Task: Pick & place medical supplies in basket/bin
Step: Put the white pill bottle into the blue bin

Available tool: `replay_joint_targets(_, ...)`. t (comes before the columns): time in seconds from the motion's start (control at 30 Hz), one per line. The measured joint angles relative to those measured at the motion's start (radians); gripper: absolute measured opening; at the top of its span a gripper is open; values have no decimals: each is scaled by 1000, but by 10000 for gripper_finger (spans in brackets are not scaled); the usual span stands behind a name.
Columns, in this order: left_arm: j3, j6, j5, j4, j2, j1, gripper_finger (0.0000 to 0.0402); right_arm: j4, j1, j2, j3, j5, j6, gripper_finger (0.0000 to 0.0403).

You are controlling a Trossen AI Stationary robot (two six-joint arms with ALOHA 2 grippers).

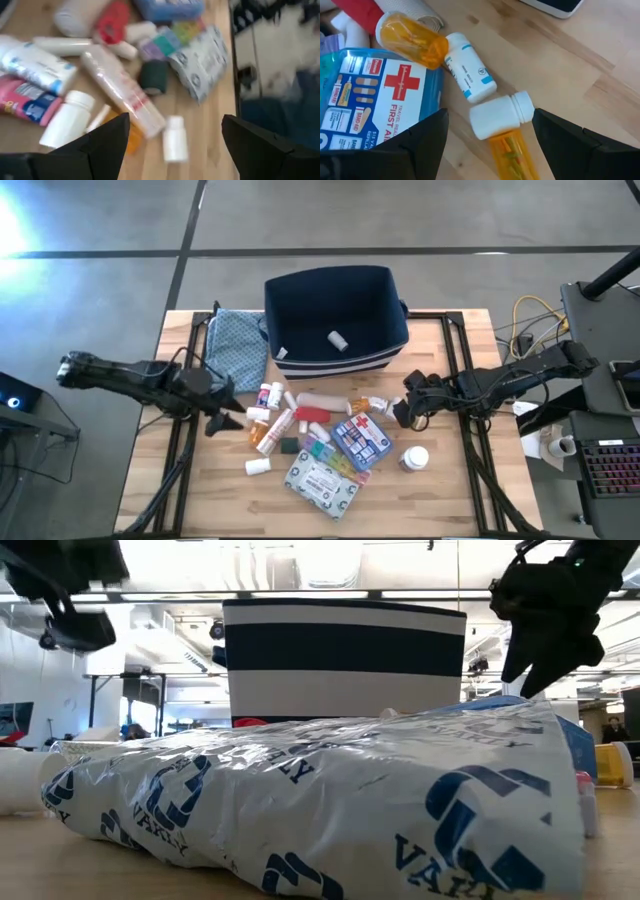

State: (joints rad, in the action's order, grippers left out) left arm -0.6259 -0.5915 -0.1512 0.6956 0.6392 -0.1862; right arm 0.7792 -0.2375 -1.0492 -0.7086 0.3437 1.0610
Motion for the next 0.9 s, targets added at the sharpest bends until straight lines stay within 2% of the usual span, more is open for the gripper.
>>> replay_joint_targets(0.13, -108, 13, 19, 20, 124, -123, 294, 0, 0, 0, 0, 0, 0, 272)
replay_joint_targets(0.23, -168, -20, 125, 44, 231, -234, 294, 0, 0, 0, 1, 17, -53, 269)
replay_joint_targets(0.43, -215, -328, 309, 64, 430, -449, 294, 0, 0, 0, 2, 53, -138, 265)
replay_joint_targets(0.57, -241, -547, 470, 65, 548, -607, 294, 0, 0, 0, 2, 53, -191, 265)
replay_joint_targets(0.67, -256, -638, 492, 71, 639, -646, 294, 0, 0, 0, 2, 61, -225, 263)
replay_joint_targets(0.9, -331, -675, 474, 55, 847, -642, 294, 0, 1, 0, 3, 103, -280, 262)
